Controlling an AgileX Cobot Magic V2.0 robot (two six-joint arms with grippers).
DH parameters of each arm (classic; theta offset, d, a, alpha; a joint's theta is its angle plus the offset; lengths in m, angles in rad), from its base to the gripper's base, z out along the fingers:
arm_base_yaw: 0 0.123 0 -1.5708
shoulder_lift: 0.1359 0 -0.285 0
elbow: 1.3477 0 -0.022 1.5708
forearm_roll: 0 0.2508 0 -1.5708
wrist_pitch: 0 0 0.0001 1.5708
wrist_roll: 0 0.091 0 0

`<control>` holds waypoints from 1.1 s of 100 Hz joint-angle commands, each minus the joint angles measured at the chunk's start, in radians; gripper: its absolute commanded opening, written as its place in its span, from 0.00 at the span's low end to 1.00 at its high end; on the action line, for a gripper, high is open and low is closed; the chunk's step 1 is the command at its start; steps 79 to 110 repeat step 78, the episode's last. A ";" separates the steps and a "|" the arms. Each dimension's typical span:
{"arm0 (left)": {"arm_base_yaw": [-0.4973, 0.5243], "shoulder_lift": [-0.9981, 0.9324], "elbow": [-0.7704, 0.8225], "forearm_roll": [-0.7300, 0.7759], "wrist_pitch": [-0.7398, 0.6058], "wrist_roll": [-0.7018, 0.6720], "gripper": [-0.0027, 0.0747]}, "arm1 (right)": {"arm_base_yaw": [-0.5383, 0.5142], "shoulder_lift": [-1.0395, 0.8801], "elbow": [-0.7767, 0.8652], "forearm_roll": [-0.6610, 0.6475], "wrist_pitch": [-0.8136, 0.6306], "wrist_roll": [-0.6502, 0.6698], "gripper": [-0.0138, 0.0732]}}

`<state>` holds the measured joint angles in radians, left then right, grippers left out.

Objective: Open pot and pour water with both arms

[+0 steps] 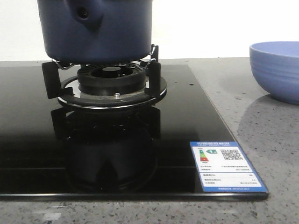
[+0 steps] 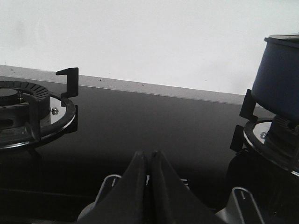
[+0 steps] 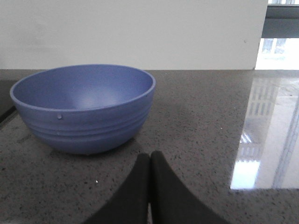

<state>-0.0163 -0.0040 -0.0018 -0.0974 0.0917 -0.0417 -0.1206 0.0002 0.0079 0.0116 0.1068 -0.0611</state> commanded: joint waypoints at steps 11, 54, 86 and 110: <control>-0.005 -0.026 0.035 -0.009 -0.077 -0.010 0.01 | 0.000 -0.029 0.026 -0.019 -0.039 0.006 0.09; -0.005 -0.026 0.035 -0.009 -0.077 -0.010 0.01 | 0.000 -0.029 0.025 -0.028 -0.040 0.004 0.09; -0.005 -0.026 0.035 -0.009 -0.077 -0.010 0.01 | 0.000 -0.029 0.025 -0.028 -0.040 0.004 0.09; -0.005 -0.026 0.035 -0.009 -0.077 -0.010 0.01 | 0.000 -0.029 0.025 -0.028 -0.040 0.004 0.09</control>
